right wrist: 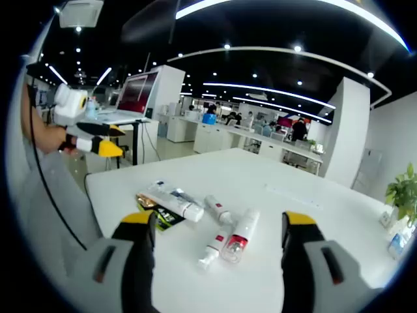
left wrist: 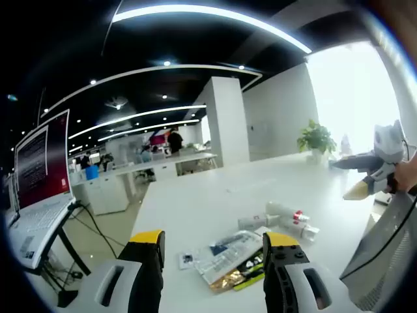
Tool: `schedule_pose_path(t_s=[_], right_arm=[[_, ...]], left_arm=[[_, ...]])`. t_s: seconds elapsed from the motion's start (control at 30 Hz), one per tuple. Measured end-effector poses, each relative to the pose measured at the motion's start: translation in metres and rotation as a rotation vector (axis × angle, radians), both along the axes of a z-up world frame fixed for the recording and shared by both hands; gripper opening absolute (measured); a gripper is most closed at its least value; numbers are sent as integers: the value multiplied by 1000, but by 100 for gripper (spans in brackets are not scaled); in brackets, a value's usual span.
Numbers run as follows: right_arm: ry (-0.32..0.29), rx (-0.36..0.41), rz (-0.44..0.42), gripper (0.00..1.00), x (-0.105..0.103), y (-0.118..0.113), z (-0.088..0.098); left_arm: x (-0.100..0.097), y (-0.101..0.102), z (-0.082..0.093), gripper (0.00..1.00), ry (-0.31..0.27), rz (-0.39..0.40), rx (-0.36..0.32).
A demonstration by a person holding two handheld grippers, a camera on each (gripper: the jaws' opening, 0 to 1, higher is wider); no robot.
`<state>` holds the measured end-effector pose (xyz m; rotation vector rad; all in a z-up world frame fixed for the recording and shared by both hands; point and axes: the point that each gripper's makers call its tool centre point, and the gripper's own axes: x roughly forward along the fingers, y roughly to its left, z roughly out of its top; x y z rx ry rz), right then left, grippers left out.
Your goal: Arrange the skincare products in the storage area until every visible bottle or jar stands upright without overlapping.
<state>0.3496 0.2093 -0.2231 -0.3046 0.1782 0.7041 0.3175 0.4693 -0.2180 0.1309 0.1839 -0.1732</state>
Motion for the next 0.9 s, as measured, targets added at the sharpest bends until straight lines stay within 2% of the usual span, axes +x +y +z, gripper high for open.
schedule_pose_path(t_s=[0.9], right_arm=[[-6, 23, -18, 81, 4, -4, 3]], left_arm=[[2, 0, 2, 62, -15, 0, -17]])
